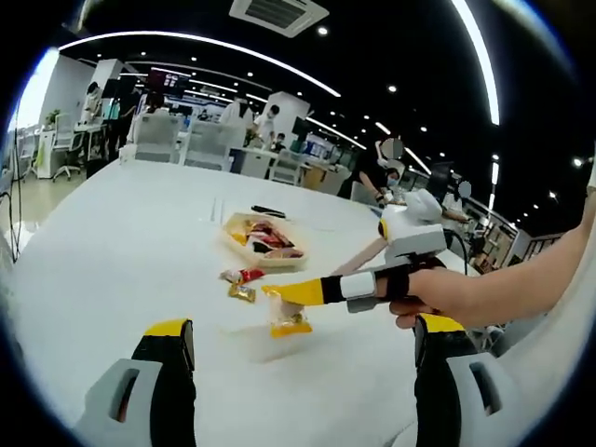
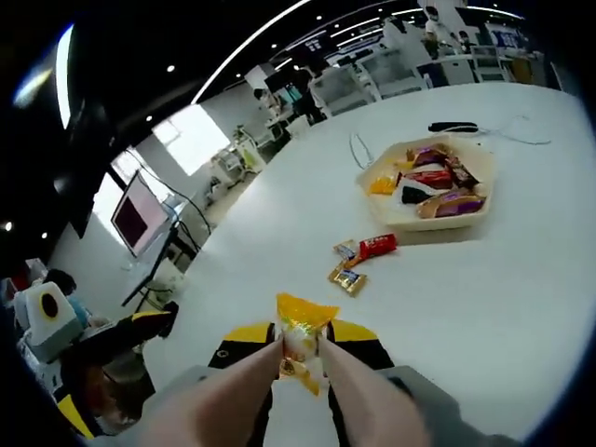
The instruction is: Place the target food into the container with the food tongs after gripping and lifting it, then release it inside without dropping or visibly crushing the food.
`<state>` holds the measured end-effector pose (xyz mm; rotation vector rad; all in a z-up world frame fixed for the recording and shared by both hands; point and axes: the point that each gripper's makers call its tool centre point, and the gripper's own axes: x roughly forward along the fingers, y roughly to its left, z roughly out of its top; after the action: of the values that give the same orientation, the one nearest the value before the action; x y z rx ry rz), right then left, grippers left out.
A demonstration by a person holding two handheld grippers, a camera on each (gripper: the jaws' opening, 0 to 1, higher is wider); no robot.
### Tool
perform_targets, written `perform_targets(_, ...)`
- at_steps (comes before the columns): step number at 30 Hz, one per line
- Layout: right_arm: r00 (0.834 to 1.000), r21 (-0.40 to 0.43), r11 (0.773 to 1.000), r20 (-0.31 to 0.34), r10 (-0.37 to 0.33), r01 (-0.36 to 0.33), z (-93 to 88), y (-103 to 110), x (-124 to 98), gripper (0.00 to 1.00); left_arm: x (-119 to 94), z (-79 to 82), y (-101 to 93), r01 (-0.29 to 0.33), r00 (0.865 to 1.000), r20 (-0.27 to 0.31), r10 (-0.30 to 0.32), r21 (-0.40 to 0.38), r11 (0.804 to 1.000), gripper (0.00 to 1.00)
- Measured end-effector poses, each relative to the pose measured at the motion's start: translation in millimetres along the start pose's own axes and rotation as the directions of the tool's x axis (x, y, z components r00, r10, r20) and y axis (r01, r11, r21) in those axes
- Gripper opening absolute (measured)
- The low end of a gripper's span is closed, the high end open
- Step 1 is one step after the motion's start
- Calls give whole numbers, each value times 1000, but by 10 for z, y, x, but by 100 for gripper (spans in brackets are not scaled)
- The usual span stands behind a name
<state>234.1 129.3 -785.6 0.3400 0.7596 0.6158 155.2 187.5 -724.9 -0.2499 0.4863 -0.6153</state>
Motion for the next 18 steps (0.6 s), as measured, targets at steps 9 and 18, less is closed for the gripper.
perform_targets(9, 997, -29, 998, 52, -57, 58, 208, -238, -206, 21, 201, 105, -117, 63, 998, -25, -62, 29, 998, 99)
perform_targets(18, 992, -63, 993, 84, -91, 96, 292, -277, -298, 21, 274, 207, -134, 112, 993, -39, -109, 68, 991, 99)
